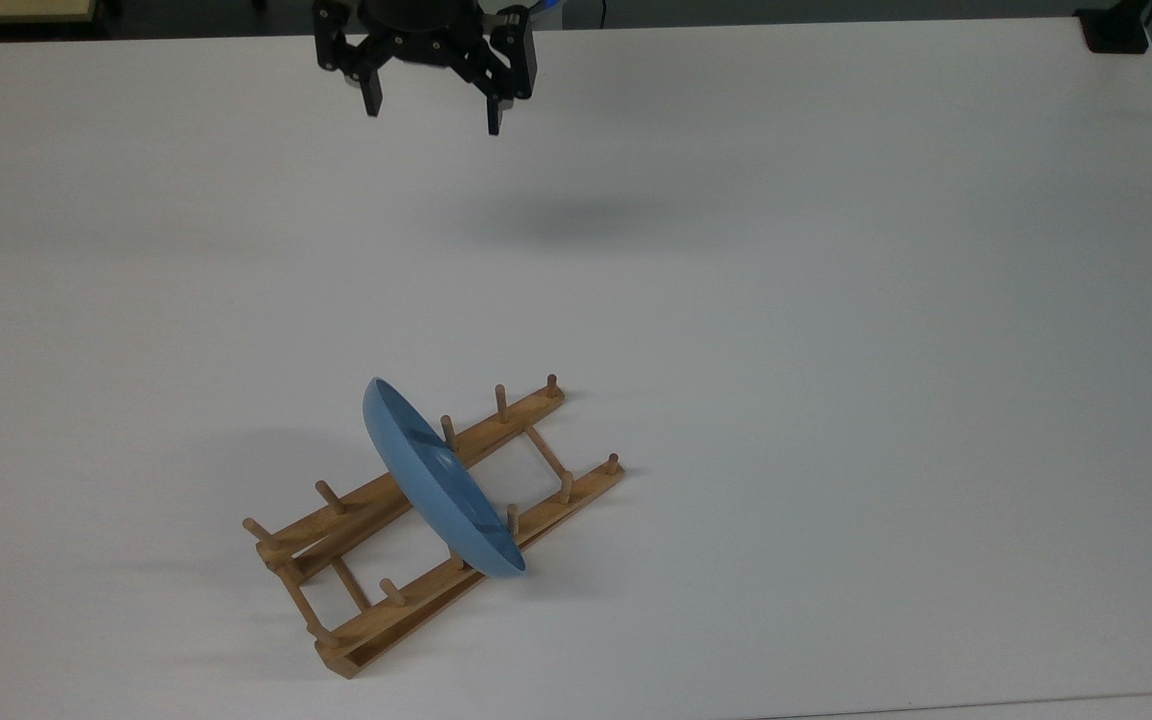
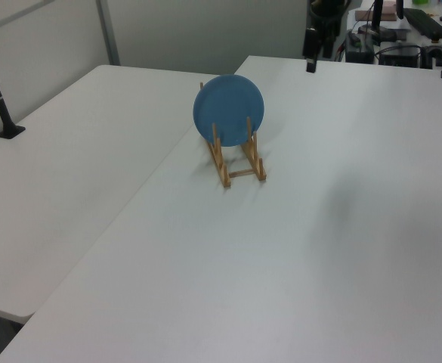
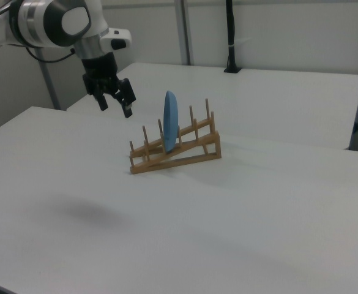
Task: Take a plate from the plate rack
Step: 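Move the open gripper down toward the rim of the blue plate, then lower the gripper onto the plate rim and close on it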
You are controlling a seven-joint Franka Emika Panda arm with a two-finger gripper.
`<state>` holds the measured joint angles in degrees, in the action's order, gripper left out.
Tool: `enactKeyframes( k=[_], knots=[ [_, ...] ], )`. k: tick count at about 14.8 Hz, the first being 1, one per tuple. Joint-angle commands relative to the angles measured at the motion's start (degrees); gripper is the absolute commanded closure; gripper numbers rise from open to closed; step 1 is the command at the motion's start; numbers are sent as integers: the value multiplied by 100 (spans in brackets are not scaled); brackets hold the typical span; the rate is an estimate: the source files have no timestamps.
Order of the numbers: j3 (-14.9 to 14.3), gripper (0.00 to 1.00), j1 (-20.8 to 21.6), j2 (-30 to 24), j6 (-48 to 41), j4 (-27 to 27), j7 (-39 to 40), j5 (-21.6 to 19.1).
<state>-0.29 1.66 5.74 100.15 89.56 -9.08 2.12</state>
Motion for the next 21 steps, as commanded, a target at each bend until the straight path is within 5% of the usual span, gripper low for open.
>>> enactKeyframes(
  k=[1, 6, 10, 12, 21],
  knots=[
    [-33, 0, 149, 374, 686, -290, -285, 339],
    [-24, 10, 335, 963, 2076, -299, -1401, 1534],
    [-33, 36, 326, 1517, 2649, -623, -2106, 2230],
    [-77, 44, 317, 1702, 2790, -729, -2124, 2310],
    [-103, 52, 203, 2010, 3194, -791, -2098, 2565]
  ],
)
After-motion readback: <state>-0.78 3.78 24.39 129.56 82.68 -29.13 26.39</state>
